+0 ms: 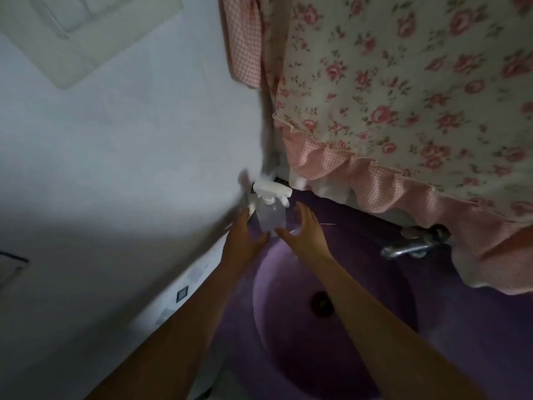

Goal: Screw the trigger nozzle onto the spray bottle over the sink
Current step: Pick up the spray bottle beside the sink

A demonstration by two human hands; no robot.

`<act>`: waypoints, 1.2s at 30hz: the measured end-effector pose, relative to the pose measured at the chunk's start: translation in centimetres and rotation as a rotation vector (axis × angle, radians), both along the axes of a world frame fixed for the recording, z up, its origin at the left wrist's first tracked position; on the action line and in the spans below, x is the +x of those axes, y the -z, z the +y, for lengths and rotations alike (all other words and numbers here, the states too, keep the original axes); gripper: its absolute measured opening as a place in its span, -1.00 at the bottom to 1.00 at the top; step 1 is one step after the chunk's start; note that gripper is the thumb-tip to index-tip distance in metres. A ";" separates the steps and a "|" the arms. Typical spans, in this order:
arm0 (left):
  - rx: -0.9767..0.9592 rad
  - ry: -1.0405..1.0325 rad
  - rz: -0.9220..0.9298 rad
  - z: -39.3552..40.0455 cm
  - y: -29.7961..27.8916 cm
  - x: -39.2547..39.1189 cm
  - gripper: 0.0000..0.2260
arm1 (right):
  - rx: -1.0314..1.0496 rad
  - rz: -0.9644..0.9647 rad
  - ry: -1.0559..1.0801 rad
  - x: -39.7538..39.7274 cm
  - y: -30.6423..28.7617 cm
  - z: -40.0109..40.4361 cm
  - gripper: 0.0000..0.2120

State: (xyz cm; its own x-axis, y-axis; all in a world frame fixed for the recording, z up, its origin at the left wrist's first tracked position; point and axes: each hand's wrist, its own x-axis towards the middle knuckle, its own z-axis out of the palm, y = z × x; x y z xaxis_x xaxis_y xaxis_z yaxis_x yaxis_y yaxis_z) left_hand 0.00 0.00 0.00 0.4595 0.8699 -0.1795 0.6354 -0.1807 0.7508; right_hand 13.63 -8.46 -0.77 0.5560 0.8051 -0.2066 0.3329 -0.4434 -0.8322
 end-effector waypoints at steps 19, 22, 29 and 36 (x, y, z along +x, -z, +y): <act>-0.112 -0.074 -0.232 1.2 3.2 2.9 -0.57 | 0.084 0.052 0.097 -0.5 4.1 5.0 -0.30; -0.097 -0.052 -0.244 0.9 2.4 2.6 -0.62 | 0.084 0.036 0.097 -0.6 3.0 4.6 -0.31; -0.091 -0.021 -0.301 -1.6 -2.2 1.8 -0.51 | 0.118 -0.041 0.133 -1.4 -1.7 1.4 -0.32; -0.013 0.111 -0.423 -5.9 -7.2 -0.3 -0.42 | 0.129 -0.043 0.159 -2.7 -7.9 -4.2 -0.35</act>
